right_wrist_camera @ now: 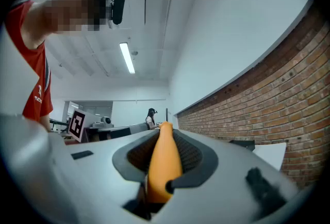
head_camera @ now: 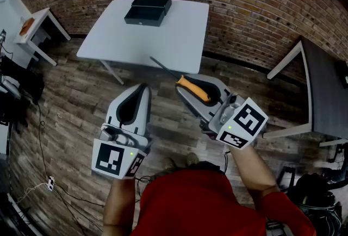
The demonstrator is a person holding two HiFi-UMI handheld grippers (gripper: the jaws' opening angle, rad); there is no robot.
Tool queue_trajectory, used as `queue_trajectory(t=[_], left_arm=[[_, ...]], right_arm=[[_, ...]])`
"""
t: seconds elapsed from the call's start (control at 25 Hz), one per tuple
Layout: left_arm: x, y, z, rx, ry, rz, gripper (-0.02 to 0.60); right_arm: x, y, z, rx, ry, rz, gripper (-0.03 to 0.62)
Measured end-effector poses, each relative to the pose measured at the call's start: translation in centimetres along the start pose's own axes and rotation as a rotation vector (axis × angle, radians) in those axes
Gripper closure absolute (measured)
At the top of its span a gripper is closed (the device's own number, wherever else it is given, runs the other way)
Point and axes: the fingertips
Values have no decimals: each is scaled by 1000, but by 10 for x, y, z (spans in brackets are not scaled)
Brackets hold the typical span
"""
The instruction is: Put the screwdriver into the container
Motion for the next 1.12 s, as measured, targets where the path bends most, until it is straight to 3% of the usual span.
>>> queue_trajectory(t=[0.56, 1.12], left_arm=[[-6, -29, -11, 11, 4, 30, 568], [-16, -74, -8, -6, -48, 112, 568]], right_arm=[[-30, 13, 1, -1, -19, 17, 503], [-79, 35, 16, 4, 8, 64, 503]])
Point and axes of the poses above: the fingertips, and each gripper's own axes: y backward along the fingers, x to its left, z out of its top, and after that the axes turned 3 degrees about z, right-handed
